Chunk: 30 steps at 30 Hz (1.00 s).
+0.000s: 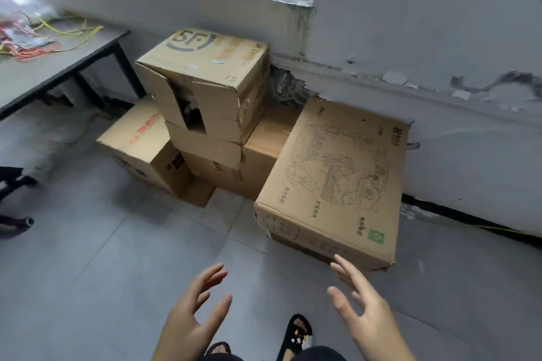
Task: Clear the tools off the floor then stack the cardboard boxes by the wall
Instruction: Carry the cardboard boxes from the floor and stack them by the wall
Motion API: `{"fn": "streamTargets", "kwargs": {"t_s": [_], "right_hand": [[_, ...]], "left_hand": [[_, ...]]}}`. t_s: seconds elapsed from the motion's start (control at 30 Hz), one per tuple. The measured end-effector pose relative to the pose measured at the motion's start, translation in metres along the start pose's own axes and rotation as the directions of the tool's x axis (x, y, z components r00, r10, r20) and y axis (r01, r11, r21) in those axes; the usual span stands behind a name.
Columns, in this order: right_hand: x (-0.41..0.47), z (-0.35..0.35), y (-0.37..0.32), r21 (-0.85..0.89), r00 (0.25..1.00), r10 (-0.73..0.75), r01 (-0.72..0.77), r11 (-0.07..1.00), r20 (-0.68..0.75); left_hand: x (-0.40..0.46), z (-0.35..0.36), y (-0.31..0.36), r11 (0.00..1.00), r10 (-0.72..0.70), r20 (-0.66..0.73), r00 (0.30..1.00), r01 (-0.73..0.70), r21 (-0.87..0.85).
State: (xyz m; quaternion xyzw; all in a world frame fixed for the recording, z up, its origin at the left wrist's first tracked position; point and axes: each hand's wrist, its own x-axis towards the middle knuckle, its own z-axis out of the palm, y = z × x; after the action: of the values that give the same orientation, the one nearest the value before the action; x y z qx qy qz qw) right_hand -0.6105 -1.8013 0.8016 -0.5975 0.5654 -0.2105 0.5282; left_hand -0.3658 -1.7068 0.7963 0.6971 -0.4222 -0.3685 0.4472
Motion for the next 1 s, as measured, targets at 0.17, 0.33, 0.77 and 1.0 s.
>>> {"fn": "streamTargets", "kwargs": {"t_s": [0.17,0.33,0.77,1.0], "right_hand": [[-0.047,0.041,0.009,0.091,0.984,0.058,-0.043,0.995,-0.171],[-0.113,0.107,0.014,0.169,0.901,0.126,-0.060,0.984,-0.415],[-0.326,0.267,0.027,0.461,0.326,0.458,-0.071,0.884,-0.827],[-0.464,0.358,0.046,0.579,-0.069,0.578,0.009,0.816,-0.813]], "left_hand": [[0.003,-0.033,-0.015,0.995,0.084,0.175,0.981,-0.092,0.040],[0.011,-0.072,-0.034,0.976,0.177,0.399,0.900,-0.214,0.050],[-0.074,-0.075,-0.037,0.897,0.271,0.873,0.406,-0.435,-0.076],[-0.208,-0.048,-0.043,0.855,0.251,0.968,0.005,-0.469,-0.220]]}}
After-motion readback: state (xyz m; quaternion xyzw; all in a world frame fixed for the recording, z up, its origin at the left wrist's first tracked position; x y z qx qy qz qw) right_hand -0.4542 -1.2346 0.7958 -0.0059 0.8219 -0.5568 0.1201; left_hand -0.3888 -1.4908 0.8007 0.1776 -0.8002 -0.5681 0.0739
